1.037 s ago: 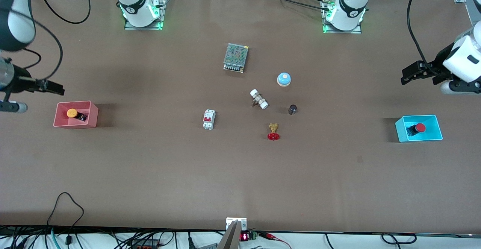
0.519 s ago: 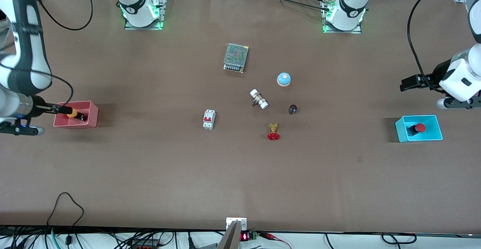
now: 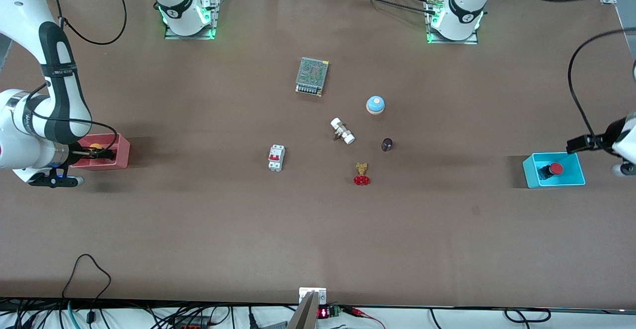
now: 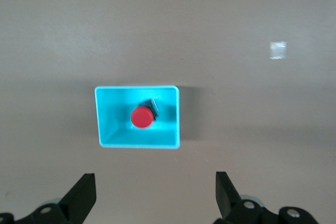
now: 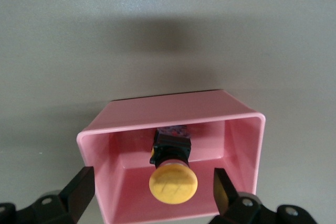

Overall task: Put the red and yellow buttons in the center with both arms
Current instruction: 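Close the right gripper on the yellow button while the left gripper grasps the red button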

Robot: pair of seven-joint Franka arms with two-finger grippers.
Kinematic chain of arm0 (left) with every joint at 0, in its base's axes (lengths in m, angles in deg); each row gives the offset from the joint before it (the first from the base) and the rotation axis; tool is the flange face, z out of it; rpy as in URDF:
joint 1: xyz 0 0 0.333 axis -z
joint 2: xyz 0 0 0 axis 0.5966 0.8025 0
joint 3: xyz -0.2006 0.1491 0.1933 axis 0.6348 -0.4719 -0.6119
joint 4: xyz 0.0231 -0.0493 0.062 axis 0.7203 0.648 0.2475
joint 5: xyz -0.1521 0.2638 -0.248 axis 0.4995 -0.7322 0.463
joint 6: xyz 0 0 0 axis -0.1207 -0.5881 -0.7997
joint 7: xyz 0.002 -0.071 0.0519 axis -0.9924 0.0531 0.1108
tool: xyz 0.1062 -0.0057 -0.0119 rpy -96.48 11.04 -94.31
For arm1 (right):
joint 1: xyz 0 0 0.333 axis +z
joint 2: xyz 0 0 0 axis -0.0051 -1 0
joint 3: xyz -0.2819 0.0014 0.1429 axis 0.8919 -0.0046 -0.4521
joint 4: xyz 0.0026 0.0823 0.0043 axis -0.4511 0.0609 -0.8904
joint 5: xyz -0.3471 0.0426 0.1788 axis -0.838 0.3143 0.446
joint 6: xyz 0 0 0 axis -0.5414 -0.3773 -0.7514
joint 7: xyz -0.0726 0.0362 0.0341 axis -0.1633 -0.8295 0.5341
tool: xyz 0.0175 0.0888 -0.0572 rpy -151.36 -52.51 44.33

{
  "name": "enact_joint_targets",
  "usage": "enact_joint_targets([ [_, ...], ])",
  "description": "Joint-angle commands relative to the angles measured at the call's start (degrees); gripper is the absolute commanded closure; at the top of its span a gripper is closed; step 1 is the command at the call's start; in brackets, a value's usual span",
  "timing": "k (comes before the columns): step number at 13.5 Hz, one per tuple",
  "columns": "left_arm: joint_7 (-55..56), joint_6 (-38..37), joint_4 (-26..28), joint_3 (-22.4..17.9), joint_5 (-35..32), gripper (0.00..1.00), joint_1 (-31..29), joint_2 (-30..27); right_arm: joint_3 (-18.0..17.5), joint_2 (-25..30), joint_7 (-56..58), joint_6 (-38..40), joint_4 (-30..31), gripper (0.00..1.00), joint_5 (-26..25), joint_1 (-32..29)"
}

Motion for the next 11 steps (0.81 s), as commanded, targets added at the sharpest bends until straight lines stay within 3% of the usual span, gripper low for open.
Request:
enact_joint_targets([
  [1, -1.10, 5.62, -0.77, 0.45, -0.97, 0.00, -1.89, 5.70, -0.46, -0.53, 3.89, -2.80, 1.27, 0.00, -0.03, -1.96],
  [6, -1.37, 14.42, 0.28, 0.54, -1.32, 0.00, -4.27, 11.95, -0.46, -0.44, 4.61, -2.10, 2.24, 0.00, -0.12, -1.97],
  [11, -2.68, 15.58, 0.46, 0.54, -1.32, 0.00, -5.42, 14.85, -0.46, -0.62, 5.31, -2.45, 2.85, 0.00, -0.21, -2.23],
])
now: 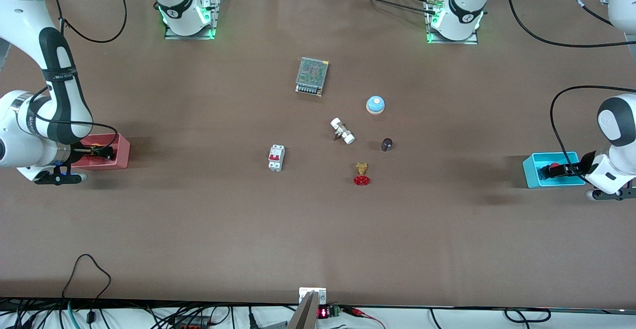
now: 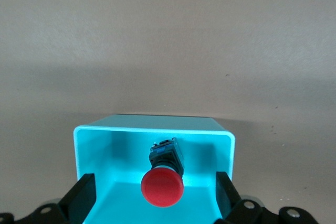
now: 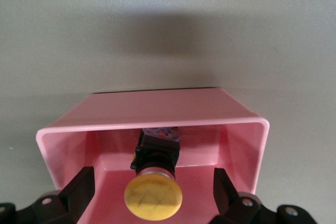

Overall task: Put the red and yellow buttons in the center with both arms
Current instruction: 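Close the right gripper on the yellow button while the left gripper grasps the red button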

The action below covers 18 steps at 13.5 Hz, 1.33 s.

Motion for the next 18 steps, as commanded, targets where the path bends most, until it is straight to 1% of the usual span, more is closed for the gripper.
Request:
enact_joint_targets([
  [1, -1.10, 1.74, 0.13, 0.46, -1.25, 0.01, -0.86, 1.20, -0.41, 0.31, 1.21, -0.85, 1.44, 0.00, -0.21, -0.57],
  [4, -1.01, 1.93, 0.57, 0.46, -1.25, 0.05, -1.39, 1.47, -0.41, 0.05, 1.21, -0.94, 1.44, 0.00, -0.21, -0.66],
  [5, -1.01, 1.93, 0.57, 0.46, -1.25, 0.06, -1.30, 1.56, -0.41, -0.04, 1.30, -0.94, 1.44, 0.02, -0.21, -0.66],
  [6, -1.10, 2.01, 0.49, 0.46, -1.25, 0.06, -1.39, 2.17, -0.41, -0.04, 1.30, -0.94, 1.44, 0.08, -0.21, -0.66],
  [7, -1.01, 2.01, 0.49, 0.46, -1.25, 0.08, -1.65, 2.78, -0.41, -0.04, 1.30, -0.94, 1.35, 0.19, -0.21, -0.66],
  [9, -1.01, 2.01, 0.49, 0.55, -1.25, 0.09, -1.83, 3.40, -0.41, -0.13, 1.30, -1.03, 1.35, 0.37, -0.29, -0.66],
  [12, -1.01, 2.01, 0.92, 0.55, -1.16, 0.15, -1.91, 4.01, -0.41, -0.13, 2.26, -1.03, 1.09, 0.50, -0.30, -0.57],
  [15, -0.92, 2.97, 0.93, 0.55, -0.99, 0.23, -1.91, 4.46, -0.41, -0.13, 2.53, -1.03, 1.00, 0.57, -0.30, -0.48],
  [17, -0.92, 4.64, 0.49, 0.55, -0.90, 0.30, -1.83, 5.07, -0.50, -0.13, 2.53, -0.85, 1.00, 0.60, -0.30, -0.48],
  [18, -0.92, 4.74, 0.84, 0.55, -0.90, 0.38, -2.09, 5.42, -0.50, -0.13, 2.62, -0.85, 1.00, 0.66, -0.30, -0.39],
])
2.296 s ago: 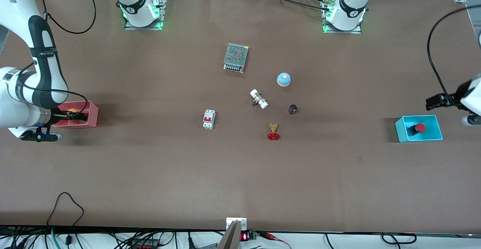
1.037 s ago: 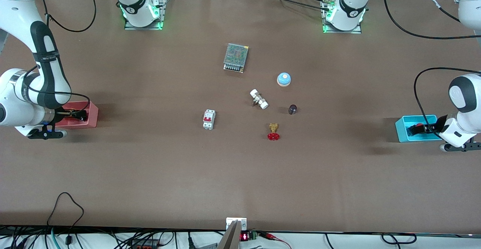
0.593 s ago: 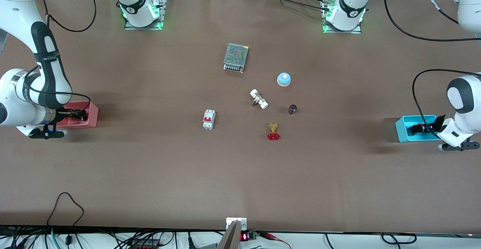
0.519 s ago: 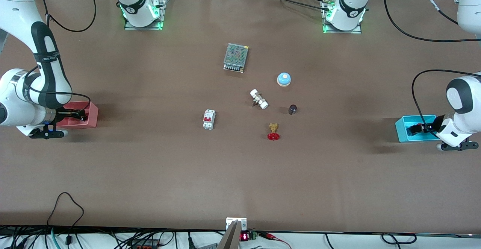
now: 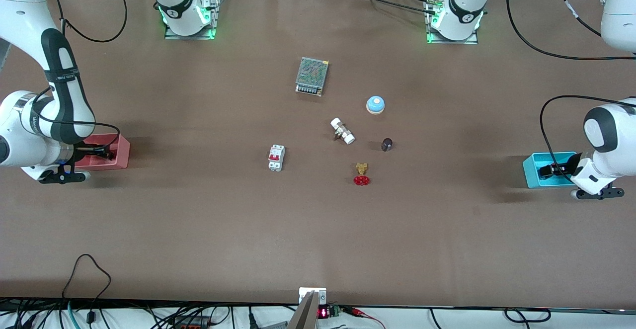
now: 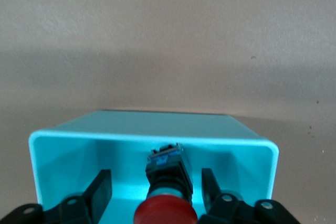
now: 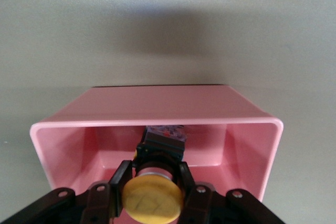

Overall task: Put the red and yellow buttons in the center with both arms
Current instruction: 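Close the right gripper on the yellow button while the left gripper grasps the red button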

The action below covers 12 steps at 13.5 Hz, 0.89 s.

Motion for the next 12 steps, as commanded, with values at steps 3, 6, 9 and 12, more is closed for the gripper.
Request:
enact_joint_targets([
  [3, -0.62, 1.10, 1.02, 0.63, -0.90, 0.54, -1.05, 0.58, -0.55, 0.69, 1.76, 0.04, 0.18, 0.68, -0.29, -0.11],
  [6, -0.53, 0.84, 1.02, 0.63, -0.81, 0.63, -1.05, 0.58, -0.64, 5.15, 2.99, 5.02, -0.69, 0.71, -0.21, 0.06],
  [9, -0.53, -0.12, 0.84, 0.63, -0.81, 0.69, -1.05, 0.41, -0.73, 10.35, 3.52, 13.29, -4.98, 0.71, -0.29, 1.11],
  [12, -0.53, -3.89, 0.31, 0.81, -1.07, 0.69, -0.96, -2.22, -0.91, 11.68, 2.73, 18.49, -10.87, 0.70, 0.58, 4.27],
])
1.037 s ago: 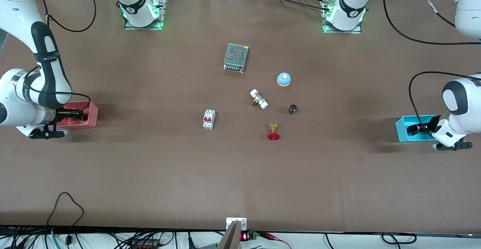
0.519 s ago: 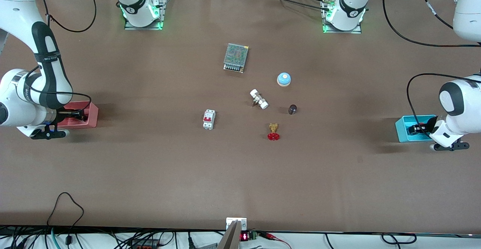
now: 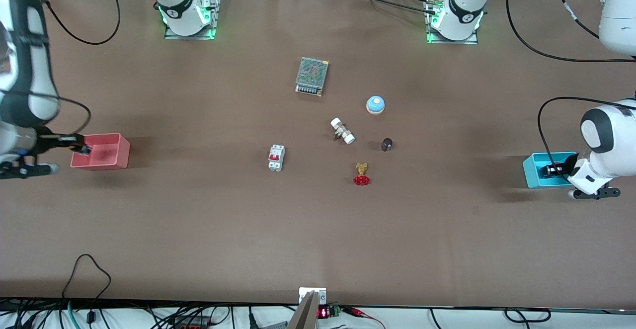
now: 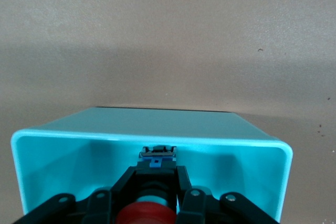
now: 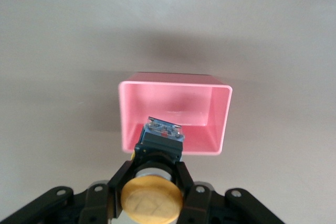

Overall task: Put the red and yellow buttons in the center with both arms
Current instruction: 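Lift the yellow button with the right gripper while the left gripper lifts the red button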

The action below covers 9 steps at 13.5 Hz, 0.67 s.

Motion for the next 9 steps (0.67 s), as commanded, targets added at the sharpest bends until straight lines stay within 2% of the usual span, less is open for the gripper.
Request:
enact_joint_targets([
  [1, -0.45, -6.08, -0.30, 0.92, -1.25, 0.69, -0.42, -4.43, -0.19, 0.35, -0.47, 2.74, -3.47, 0.70, 1.79, 4.49],
  [4, -0.36, -16.96, -6.34, 1.53, -1.51, 0.69, 0.11, -6.02, -0.10, -1.75, -6.26, 1.96, -3.57, 0.70, 7.59, 11.52],
  [7, -0.53, -30.14, -14.60, 2.76, -1.69, 0.69, 0.28, -6.20, -0.10, -5.88, -13.37, -1.20, -3.65, 0.70, 9.53, 19.52],
  [9, -0.44, -35.53, -17.00, 5.83, -1.78, 0.69, 0.98, -6.20, -0.10, -8.78, -18.56, -3.49, -3.57, 0.70, 9.79, 23.57],
])
